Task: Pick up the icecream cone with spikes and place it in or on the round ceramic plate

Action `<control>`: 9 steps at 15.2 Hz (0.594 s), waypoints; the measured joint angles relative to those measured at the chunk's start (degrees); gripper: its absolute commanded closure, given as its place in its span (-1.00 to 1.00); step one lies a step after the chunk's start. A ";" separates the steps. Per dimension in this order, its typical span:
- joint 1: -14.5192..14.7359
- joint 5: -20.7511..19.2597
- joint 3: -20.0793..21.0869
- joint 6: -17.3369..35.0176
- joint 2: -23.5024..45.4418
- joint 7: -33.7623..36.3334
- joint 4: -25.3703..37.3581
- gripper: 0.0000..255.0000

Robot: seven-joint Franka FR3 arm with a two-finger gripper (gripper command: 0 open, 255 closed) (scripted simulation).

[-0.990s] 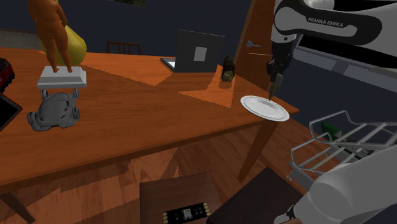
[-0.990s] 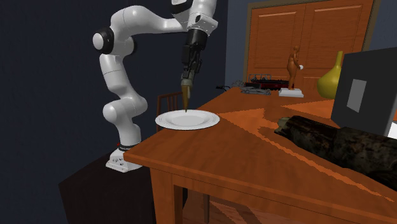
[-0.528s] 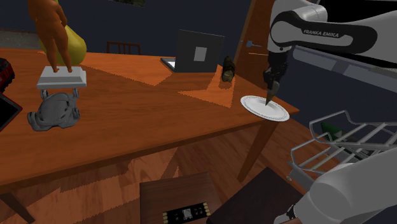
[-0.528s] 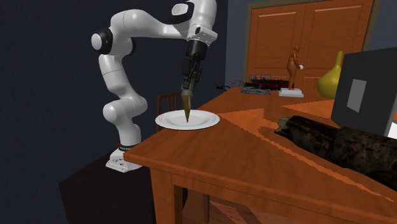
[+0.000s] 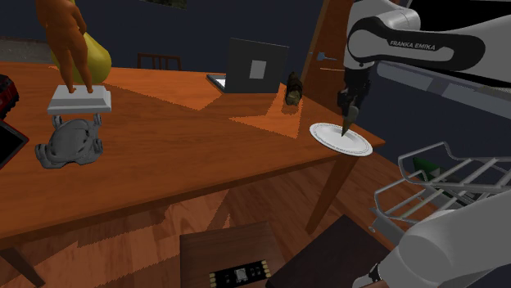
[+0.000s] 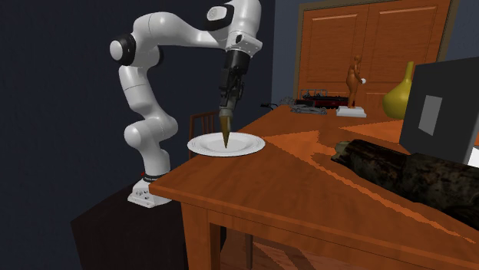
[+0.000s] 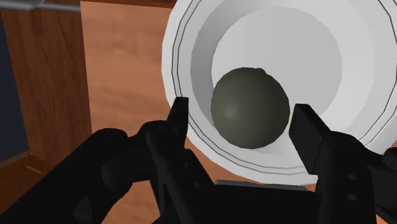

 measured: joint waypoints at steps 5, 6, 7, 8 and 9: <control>-0.03 0.00 -0.04 -0.03 0.14 0.00 -0.06 -1.00; 0.02 0.05 0.15 -0.92 0.45 -0.08 1.13 -1.00; 0.10 0.13 0.46 -2.48 1.05 -0.25 3.27 -1.00; 0.14 0.15 0.70 -4.07 1.78 -0.55 5.62 -1.00; 0.30 0.25 1.17 -5.63 2.33 -0.43 7.60 -1.00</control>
